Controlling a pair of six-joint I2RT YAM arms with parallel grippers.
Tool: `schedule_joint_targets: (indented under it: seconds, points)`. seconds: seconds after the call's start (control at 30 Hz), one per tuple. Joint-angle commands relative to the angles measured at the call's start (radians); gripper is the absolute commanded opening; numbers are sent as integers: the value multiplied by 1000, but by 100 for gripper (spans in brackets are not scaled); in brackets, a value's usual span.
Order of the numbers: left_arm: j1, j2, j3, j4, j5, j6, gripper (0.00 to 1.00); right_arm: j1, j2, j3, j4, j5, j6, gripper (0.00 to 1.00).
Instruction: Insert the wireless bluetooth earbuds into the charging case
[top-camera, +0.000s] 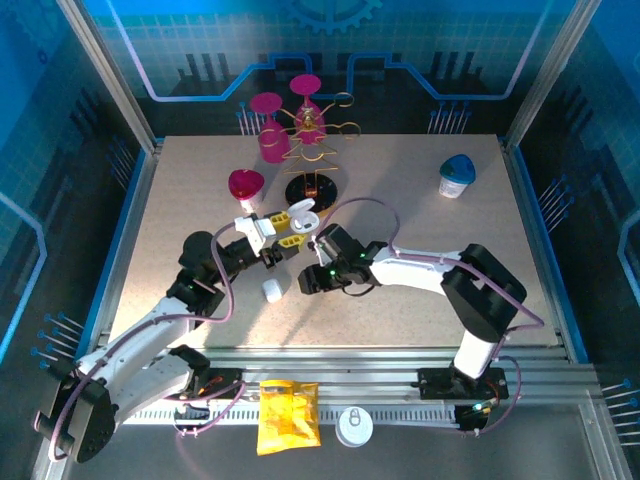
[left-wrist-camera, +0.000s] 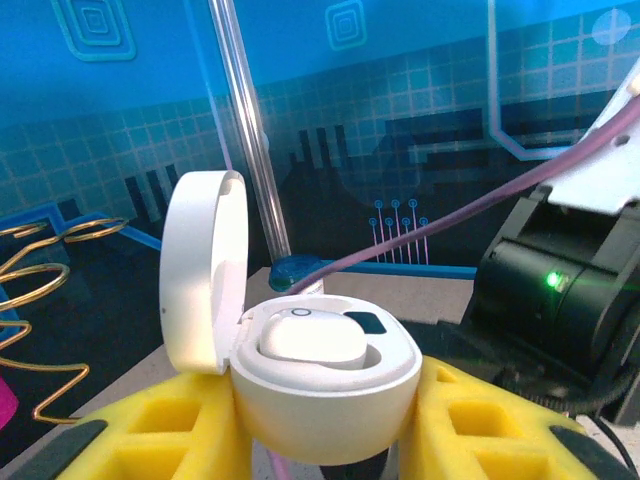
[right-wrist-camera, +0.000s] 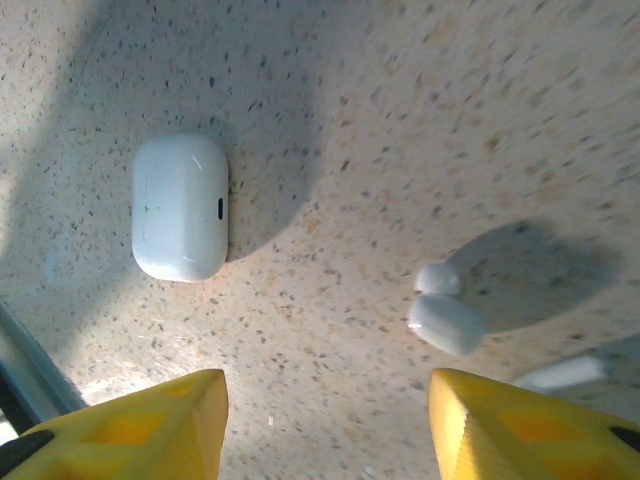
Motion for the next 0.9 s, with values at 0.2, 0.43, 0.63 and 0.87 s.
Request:
schedule_joint_targets:
  seconds: [0.2,0.43,0.63,0.87]
  points:
    - [2,-24,12,-25,-12,24,36,10,77,22,49,-39,119,53]
    - [3,-22,10,-26,-13,23,36,-17,87,41,1,19,92,54]
    - [3,-29,4,-32,-19,25,36,-37,109,69,-7,35,78,52]
    - [2,-32,-2,-40,-24,31,36,-44,159,136,-34,49,49,49]
